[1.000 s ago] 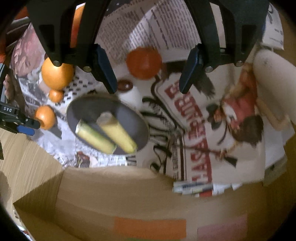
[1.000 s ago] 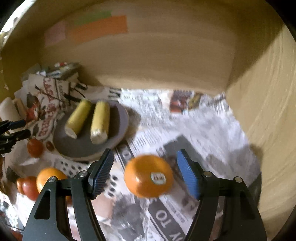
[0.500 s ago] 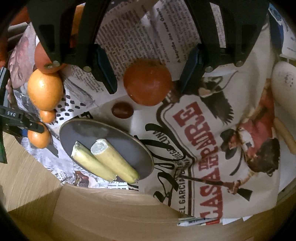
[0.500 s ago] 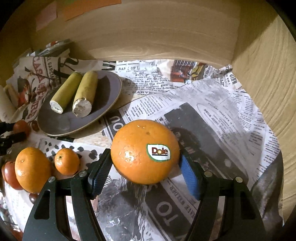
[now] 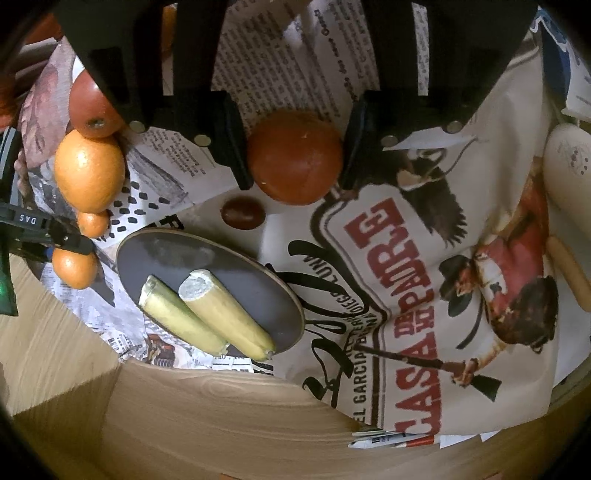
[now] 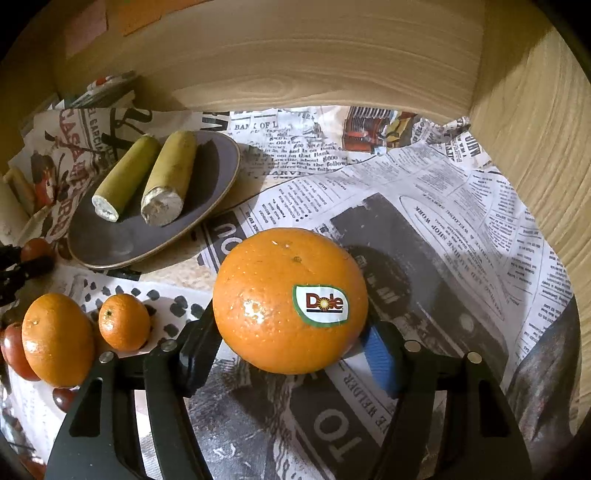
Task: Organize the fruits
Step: 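Grasp the Dole orange with the right gripper while the left grasps a red tomato, then place the Dole orange on the cobs with the right gripper while the left sets the tomato beside them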
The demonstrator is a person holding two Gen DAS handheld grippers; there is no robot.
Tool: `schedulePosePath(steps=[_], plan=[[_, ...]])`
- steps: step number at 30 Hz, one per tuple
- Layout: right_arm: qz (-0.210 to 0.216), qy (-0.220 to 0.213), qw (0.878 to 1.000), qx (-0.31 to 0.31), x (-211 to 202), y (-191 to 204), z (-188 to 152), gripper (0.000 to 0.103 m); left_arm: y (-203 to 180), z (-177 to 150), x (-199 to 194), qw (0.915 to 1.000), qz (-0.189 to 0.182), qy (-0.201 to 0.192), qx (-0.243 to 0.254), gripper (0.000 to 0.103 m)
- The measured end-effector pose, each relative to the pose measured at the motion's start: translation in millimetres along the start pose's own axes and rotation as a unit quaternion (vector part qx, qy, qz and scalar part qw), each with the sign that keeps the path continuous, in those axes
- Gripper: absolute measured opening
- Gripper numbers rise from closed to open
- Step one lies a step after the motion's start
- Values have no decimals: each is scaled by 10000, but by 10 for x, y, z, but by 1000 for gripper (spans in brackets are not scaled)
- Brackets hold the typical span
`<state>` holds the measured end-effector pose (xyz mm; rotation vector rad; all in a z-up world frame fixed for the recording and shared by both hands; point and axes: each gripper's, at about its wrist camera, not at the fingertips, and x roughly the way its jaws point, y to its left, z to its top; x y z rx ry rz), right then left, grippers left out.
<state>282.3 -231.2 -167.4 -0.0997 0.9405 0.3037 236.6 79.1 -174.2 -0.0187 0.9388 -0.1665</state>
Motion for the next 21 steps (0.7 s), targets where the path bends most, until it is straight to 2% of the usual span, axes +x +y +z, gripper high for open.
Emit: schedulePosePath(steps=[5, 10, 15, 21], plan=[[-13, -160, 9999, 36, -86, -15, 12, 65, 12, 35, -111, 9999, 14, -126, -26, 46], [-20, -312, 9995, -15, -209, 10, 76, 65, -4, 162, -296, 9991, 31, -429, 23, 46], [-30, -614, 9980, -148, -384, 71, 225, 65, -55, 354, -453, 9972, 28, -738, 126, 46], [9, -921, 9951, -372, -521, 184, 440, 65, -139, 549, -490, 9956, -4, -910, 221, 46]])
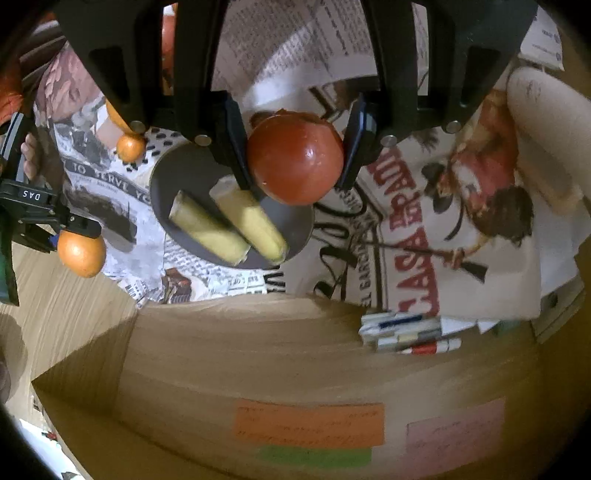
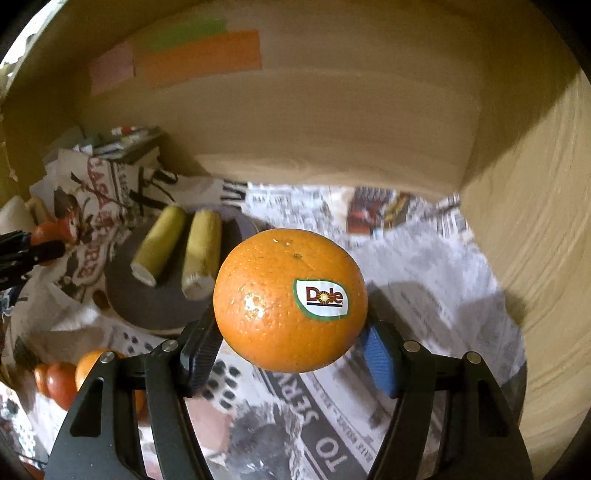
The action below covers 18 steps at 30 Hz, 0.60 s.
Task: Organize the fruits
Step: 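Place the Dole orange on the cobs with the right gripper while the left sets the tomato beside them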
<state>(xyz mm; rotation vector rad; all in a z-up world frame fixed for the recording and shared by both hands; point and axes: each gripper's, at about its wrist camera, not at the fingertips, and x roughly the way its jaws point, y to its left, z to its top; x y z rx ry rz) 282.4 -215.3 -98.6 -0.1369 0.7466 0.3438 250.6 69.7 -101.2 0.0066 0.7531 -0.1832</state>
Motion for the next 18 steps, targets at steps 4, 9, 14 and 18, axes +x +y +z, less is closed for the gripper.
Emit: schedulePosePath(steps=[4, 9, 14, 18], plan=[[98, -153, 9997, -169, -9, 118, 153, 65, -42, 124, 63, 10000, -36, -29, 55, 46], [234, -243, 9988, -341, 46, 252, 293, 65, -88, 236, 177, 9999, -67, -1, 110, 46], [378, -198, 9977, -531, 189, 396, 424, 65, -135, 351, 361, 9998, -111, 87, 116, 46], [516, -141, 9964, -655, 314, 503, 509, 65, -125, 416, 535, 9996, -145, 226, 91, 46]])
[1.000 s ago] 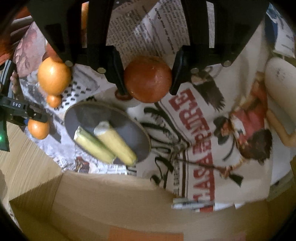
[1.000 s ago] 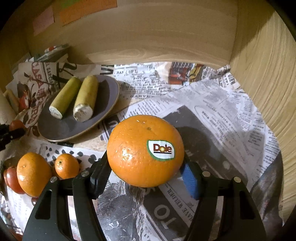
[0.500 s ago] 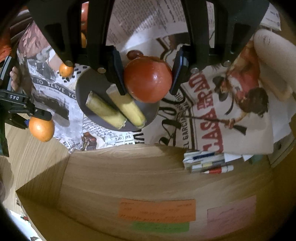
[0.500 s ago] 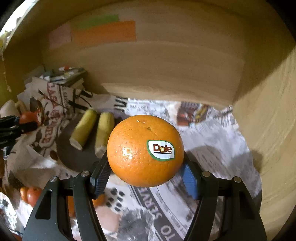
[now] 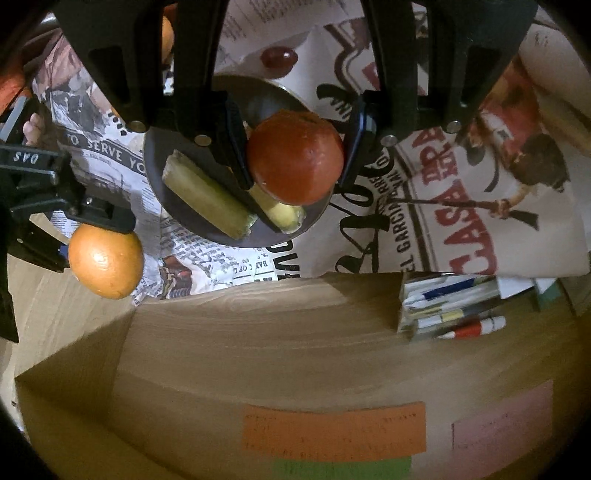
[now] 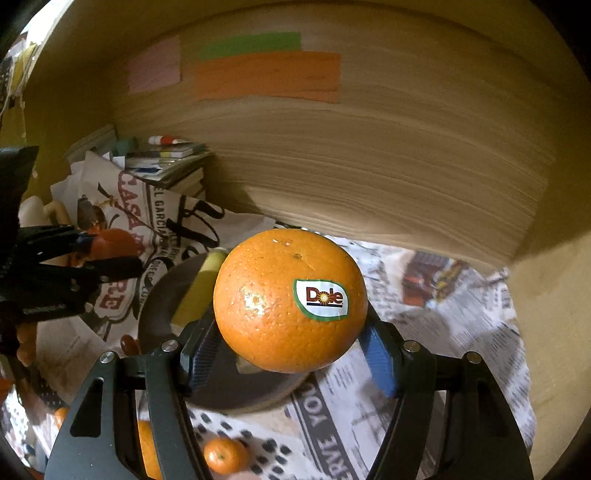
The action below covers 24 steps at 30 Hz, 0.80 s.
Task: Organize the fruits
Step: 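Place the Dole orange on the cobs with the right gripper while the left sets the tomato beside them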
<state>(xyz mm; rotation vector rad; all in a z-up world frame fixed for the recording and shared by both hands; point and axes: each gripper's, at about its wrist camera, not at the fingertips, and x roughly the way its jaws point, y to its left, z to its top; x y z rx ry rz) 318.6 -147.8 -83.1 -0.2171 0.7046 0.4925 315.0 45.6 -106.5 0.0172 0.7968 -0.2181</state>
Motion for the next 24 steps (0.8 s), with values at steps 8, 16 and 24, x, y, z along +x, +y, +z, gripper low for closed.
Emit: schedulePosePath(steps=[8, 16, 24], plan=[[224, 185, 9993, -232, 293, 153, 108, 65, 45, 59, 336, 9993, -86, 362, 60, 46], [287, 515, 9976, -357, 586, 180, 180, 65, 91, 40, 551, 9982, -186, 562, 80, 46], [410, 772, 9957, -301, 781, 186, 225, 65, 122, 22, 651, 9975, -262, 655, 102, 47]])
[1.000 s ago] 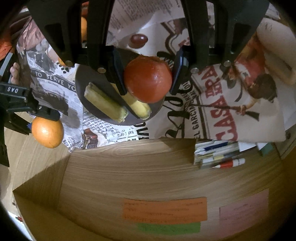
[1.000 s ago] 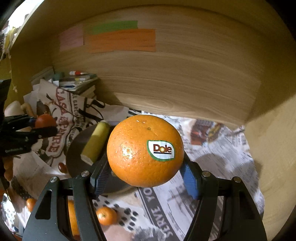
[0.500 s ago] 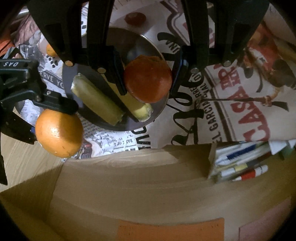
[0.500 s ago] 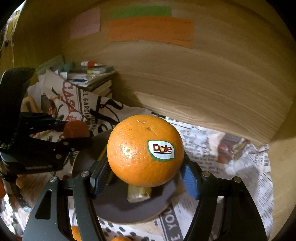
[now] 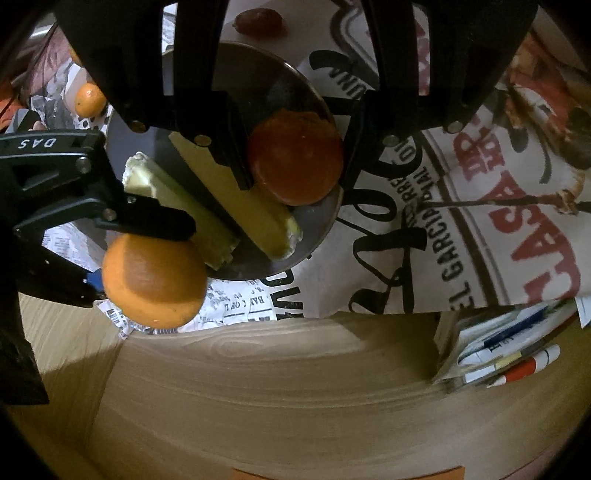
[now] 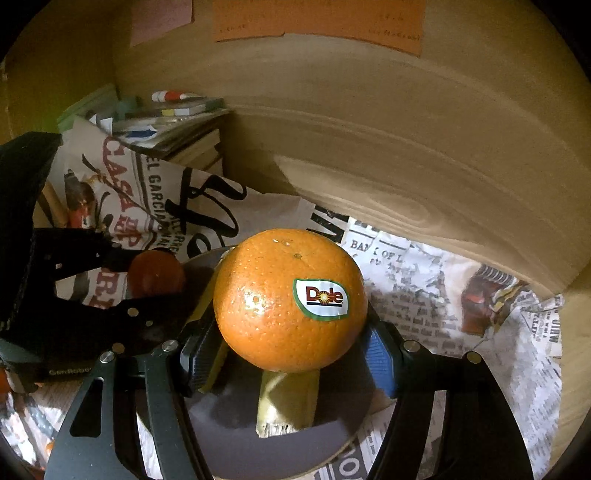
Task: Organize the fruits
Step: 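Place the Dole orange on the cobs with the right gripper while the left sets the tomato beside them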
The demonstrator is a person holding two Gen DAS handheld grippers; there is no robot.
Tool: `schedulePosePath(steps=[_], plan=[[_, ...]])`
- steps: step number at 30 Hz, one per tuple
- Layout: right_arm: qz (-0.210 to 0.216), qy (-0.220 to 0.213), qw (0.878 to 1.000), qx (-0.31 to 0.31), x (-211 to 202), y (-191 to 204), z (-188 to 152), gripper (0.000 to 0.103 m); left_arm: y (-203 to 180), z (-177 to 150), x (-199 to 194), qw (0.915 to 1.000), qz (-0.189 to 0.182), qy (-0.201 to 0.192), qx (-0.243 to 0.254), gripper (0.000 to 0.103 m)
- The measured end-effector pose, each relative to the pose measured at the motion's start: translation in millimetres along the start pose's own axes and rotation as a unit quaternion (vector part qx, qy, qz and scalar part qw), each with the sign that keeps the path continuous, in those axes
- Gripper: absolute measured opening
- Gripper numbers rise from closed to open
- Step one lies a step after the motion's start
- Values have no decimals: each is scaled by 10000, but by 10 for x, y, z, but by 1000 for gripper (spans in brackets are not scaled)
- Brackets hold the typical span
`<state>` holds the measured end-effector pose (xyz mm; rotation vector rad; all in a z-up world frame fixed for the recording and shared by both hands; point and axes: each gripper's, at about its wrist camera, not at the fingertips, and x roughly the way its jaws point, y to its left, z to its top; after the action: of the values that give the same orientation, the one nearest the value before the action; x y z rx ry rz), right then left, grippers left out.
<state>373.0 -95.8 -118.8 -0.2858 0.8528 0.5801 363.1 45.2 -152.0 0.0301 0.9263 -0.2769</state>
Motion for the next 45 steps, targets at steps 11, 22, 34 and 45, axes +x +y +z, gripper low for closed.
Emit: schedulePosePath(steps=[11, 22, 34, 45], plan=[[105, 224, 9997, -31, 187, 67, 33, 65, 103, -35, 28, 9999, -21, 110, -121, 64], [123, 291, 9994, -107, 197, 97, 37, 67, 134, -79, -101, 9999, 30, -13, -150, 67], [222, 301, 9993, -48, 98, 138, -12, 83, 143, -137, -554, 9983, 292, -467, -202, 67], [82, -125, 9999, 53, -378, 121, -120, 84, -34, -236, -992, 9945, 426, -937, -171, 72]])
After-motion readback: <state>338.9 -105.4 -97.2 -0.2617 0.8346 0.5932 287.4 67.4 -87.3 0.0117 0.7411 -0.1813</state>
